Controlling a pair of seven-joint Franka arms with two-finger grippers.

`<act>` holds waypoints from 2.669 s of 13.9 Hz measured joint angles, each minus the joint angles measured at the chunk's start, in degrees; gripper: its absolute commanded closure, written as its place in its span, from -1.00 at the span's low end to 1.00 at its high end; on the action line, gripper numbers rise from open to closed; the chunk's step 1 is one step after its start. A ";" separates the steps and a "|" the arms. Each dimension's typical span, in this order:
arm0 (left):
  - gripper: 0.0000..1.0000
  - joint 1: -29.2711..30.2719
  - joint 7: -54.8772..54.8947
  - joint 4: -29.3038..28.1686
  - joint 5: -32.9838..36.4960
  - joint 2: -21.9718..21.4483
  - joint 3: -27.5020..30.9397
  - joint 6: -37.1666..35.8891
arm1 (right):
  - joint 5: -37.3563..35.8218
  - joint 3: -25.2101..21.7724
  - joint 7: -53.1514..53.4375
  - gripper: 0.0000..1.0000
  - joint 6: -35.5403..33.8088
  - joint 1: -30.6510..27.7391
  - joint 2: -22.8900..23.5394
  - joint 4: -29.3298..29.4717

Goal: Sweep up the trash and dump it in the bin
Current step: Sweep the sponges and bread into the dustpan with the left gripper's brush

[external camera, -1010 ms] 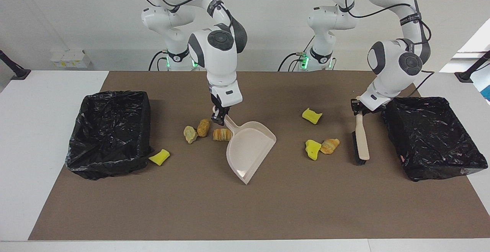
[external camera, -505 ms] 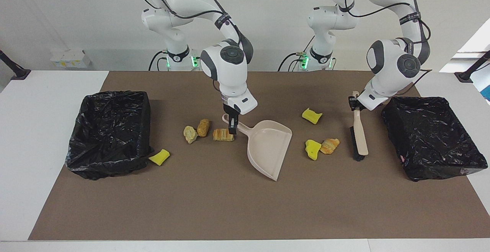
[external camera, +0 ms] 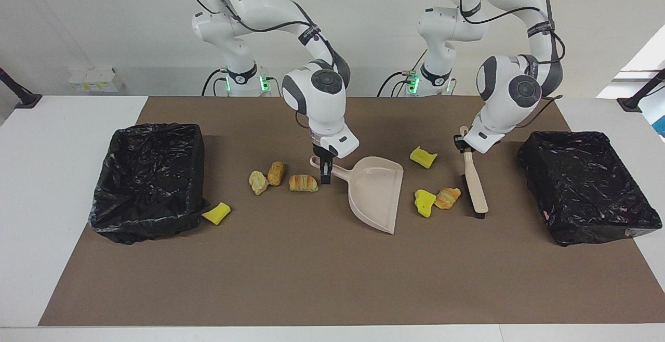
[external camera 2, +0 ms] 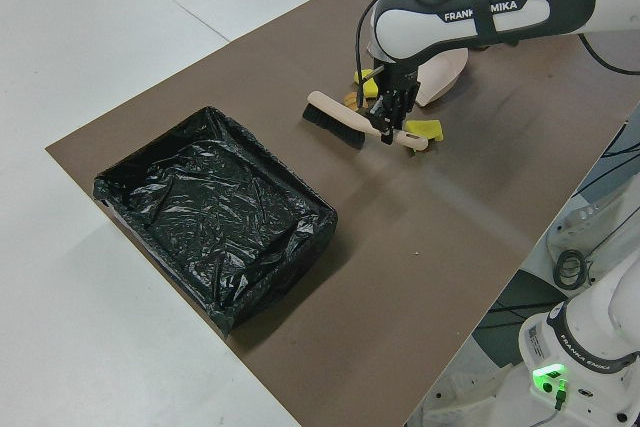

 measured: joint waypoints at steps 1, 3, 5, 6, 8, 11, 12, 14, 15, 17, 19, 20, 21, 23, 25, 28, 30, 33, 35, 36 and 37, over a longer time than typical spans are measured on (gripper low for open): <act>1.00 -0.52 0.04 0.00 -0.02 0.00 -0.08 0.00 | 0.00 -0.01 0.00 0.49 -0.02 -0.01 0.00 0.00; 1.00 -2.81 0.11 0.00 -0.31 0.00 -0.18 0.01 | -1.05 0.00 0.23 0.45 -0.42 0.05 -0.02 0.03; 1.00 -6.71 0.35 0.00 -3.17 0.00 -0.40 0.02 | -2.84 0.01 1.01 0.44 -0.75 0.27 -0.03 0.04; 1.00 -8.71 0.98 0.00 -4.89 0.00 -0.51 0.20 | -3.18 0.00 1.20 0.43 -0.86 0.38 -0.04 0.04; 1.00 -12.73 3.31 0.00 -6.75 0.00 -0.67 1.13 | -3.27 0.00 1.28 0.36 -1.23 0.45 -0.11 0.05; 1.00 -17.94 4.03 0.18 -7.04 -0.06 -0.82 1.27 | -3.30 -0.01 1.29 0.29 -1.50 0.45 -0.14 0.05; 1.00 -18.80 4.03 0.35 -7.04 -0.11 -0.89 1.17 | -3.31 -0.02 1.29 0.29 -1.53 0.45 -0.14 0.05; 1.00 -19.36 4.02 1.00 -7.05 -0.50 -0.89 -0.06 | -3.31 -0.03 1.29 0.29 -1.54 0.45 -0.15 0.05; 1.00 -19.36 3.72 1.47 -7.10 -1.16 -0.83 -1.65 | -3.31 -0.03 1.29 0.29 -1.58 0.45 -0.15 0.05; 1.00 -19.35 -0.59 1.86 -7.18 -3.68 -0.56 -6.71 | -3.32 -0.03 1.29 0.20 -1.85 0.45 -0.15 0.05; 1.00 -19.34 -9.35 1.73 -7.18 -6.43 -0.31 -12.90 | -4.05 -0.04 1.29 0.20 -2.60 0.45 -0.28 0.09; 1.00 -19.34 -14.88 1.32 -7.16 -7.50 -0.23 -15.16 | -4.44 -0.03 1.30 0.20 -2.93 0.46 -0.46 0.12; 1.00 -19.34 -20.23 0.47 -7.13 -8.39 -0.19 -16.27 | -4.57 -0.03 1.30 0.20 -3.28 0.47 -0.63 0.16; 1.00 -19.33 -30.40 -2.92 -7.02 -10.24 -0.16 -16.59 | -4.59 -0.03 1.30 0.28 -3.64 0.49 -0.94 0.16; 1.00 -19.33 -40.49 -6.93 -7.01 -12.51 -0.16 -16.39 | -4.61 -0.04 1.31 0.36 -3.74 0.48 -1.02 0.16; 1.00 -19.36 -52.02 -12.42 -7.01 -16.73 -0.34 -15.63 | -4.63 -0.12 1.33 0.66 -3.82 0.39 -1.02 0.16; 1.00 -19.94 -58.07 -14.93 -7.30 -18.38 -0.88 -12.71 | -4.65 -0.17 1.33 0.62 -3.86 0.29 -1.04 0.16; 1.00 -21.29 -66.05 -17.21 -11.09 -17.04 -1.15 -1.80 | -4.65 -0.17 1.33 0.29 -3.99 0.25 -1.05 0.16; 1.00 -21.30 -67.84 -17.15 -13.62 -14.06 -0.99 4.81 | -4.65 -0.17 1.34 0.16 -4.27 0.13 -1.07 0.16; 1.00 -21.25 -68.00 -16.79 -14.18 -12.73 -0.83 7.29 | -4.65 -0.17 1.34 0.15 -4.33 0.08 -1.07 0.16; 1.00 -20.96 -68.06 -15.89 -14.39 -11.48 -0.67 9.21 | -4.65 -0.17 1.34 0.15 -4.38 0.04 -1.11 0.17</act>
